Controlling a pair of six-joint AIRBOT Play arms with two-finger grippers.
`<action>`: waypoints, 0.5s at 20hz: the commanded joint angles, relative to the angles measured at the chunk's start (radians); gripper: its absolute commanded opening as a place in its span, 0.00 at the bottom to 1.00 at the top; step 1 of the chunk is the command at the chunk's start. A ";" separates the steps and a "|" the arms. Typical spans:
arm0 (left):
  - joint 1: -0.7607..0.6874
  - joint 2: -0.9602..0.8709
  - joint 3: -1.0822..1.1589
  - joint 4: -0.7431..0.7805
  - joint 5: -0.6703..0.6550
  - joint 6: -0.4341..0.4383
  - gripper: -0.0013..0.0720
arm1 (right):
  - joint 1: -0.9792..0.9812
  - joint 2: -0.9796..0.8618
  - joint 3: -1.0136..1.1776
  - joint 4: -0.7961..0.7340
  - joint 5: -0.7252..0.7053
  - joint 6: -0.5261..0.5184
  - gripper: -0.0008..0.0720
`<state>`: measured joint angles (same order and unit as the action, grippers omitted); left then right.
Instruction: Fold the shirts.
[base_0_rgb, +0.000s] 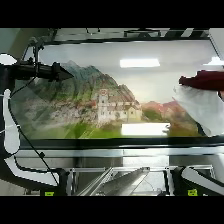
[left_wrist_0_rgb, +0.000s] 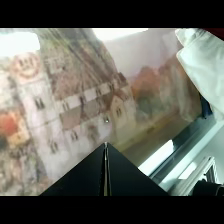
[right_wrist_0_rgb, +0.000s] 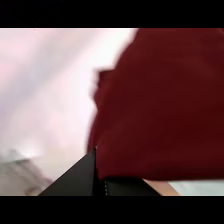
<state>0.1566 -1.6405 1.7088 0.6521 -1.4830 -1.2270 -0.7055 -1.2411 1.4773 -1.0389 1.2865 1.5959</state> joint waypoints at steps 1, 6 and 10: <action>0.000 0.000 -0.001 -0.001 -0.042 -0.001 0.05 | -0.096 0.182 -0.309 -0.233 0.071 0.070 0.04; 0.000 0.000 0.000 -0.001 -0.063 -0.001 0.05 | -0.180 0.235 -0.527 -0.287 0.084 0.102 0.59; 0.000 0.000 0.000 -0.001 -0.062 -0.001 0.05 | -0.179 0.233 -0.487 -0.285 0.173 0.095 0.98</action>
<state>0.1566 -1.6405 1.7084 0.6506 -1.5414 -1.2274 -0.8742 -1.0172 0.9947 -1.3056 1.3903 1.6875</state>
